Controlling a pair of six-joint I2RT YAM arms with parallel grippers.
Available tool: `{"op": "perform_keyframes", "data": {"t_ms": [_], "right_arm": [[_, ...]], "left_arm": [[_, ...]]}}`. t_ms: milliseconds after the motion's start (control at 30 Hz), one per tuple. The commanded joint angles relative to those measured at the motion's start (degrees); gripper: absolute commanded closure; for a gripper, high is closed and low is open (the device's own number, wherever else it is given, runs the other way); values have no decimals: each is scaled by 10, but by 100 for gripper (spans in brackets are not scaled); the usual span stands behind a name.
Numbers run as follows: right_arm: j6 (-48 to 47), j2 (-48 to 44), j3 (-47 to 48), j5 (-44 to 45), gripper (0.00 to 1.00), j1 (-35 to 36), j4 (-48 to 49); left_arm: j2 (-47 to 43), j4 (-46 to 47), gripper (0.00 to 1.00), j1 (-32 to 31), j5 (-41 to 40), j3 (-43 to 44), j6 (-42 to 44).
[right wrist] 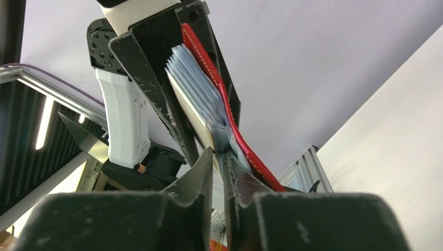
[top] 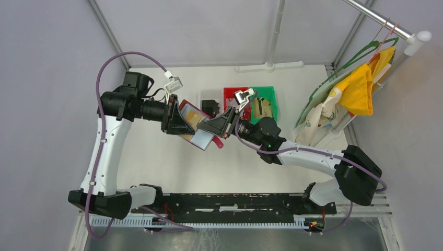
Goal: Take the credit cards out of the card holder
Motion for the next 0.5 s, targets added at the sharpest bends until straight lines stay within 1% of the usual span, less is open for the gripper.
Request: {"op": "perform_keyframes", "data": {"t_ms": [0,33,467], "right_arm": [[-14,7,36,46,94,3,18],[-15,8,35,44,99,3,19],[-47,-55,-54,67,100,5,35]], "left_arm": [[-11,-29,59,-7,80,21,20],[-11,-29,59,-7,83,23,22],[10,-29,60,-7,118,57,20]]}}
